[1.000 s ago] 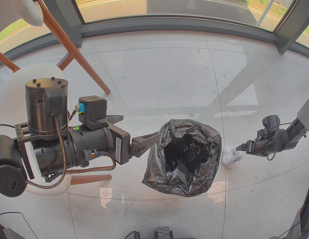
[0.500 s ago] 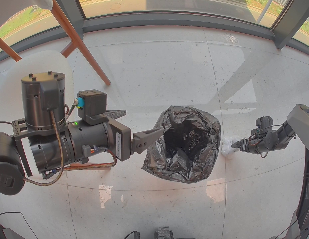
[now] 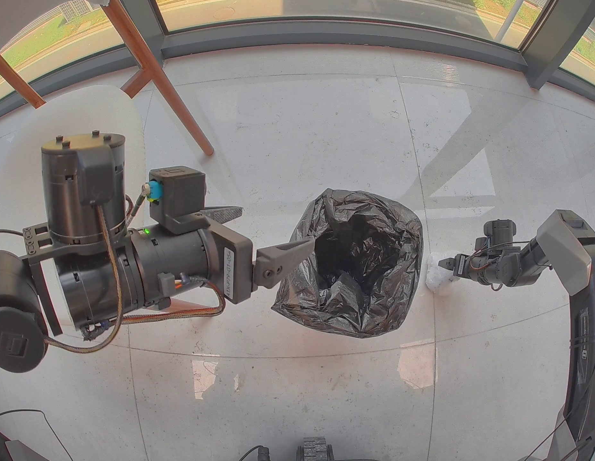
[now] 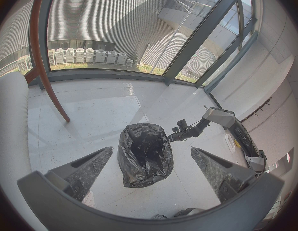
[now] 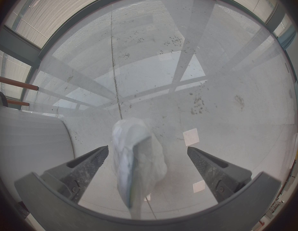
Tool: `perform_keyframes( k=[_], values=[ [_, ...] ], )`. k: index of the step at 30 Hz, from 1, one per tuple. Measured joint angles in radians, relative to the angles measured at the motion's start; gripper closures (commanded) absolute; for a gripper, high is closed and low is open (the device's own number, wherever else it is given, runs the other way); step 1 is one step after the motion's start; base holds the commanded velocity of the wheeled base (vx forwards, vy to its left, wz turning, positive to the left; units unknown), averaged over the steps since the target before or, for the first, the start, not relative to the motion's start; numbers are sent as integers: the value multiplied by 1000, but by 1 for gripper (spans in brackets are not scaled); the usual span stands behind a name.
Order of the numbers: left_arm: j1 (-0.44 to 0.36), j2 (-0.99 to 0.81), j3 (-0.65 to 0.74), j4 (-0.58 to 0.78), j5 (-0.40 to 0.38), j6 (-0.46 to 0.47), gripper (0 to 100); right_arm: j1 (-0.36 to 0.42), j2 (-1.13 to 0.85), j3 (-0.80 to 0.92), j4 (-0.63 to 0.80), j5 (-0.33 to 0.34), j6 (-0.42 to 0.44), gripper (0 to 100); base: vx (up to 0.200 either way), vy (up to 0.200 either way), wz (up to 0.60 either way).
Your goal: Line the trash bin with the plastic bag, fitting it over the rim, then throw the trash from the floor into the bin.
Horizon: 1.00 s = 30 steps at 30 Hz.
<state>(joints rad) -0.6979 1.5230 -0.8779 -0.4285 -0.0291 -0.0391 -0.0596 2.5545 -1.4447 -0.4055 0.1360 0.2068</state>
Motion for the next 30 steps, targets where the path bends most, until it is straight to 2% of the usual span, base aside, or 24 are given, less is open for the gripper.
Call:
perform_keyframes(
  k=[2, 3, 10, 20, 23, 30],
  values=[
    [0, 0, 0, -1, 0, 0, 0, 6, 21, -31, 0, 1, 0, 0, 0, 0, 0],
    [0, 0, 1, 0, 0, 0, 0, 10, 32, -46, 0, 1, 0, 100, 0, 0, 0],
    [3, 0, 7, -1, -2, 0, 0, 26, 86, -93, -2, 3, 2, 100, 0, 0, 0],
    [3, 0, 13, -2, -5, 2, 0, 7, 46, -55, 4, 13, 3, 100, 0, 0, 0],
    [3, -1, 13, -6, -5, 1, 0, -1, -20, -3, 1, 34, 3, 100, 0, 0, 0],
    [4, -3, 16, -45, -7, 1, 0, -32, -270, 235, 0, 99, -1, 100, 0, 0, 0]
  ],
)
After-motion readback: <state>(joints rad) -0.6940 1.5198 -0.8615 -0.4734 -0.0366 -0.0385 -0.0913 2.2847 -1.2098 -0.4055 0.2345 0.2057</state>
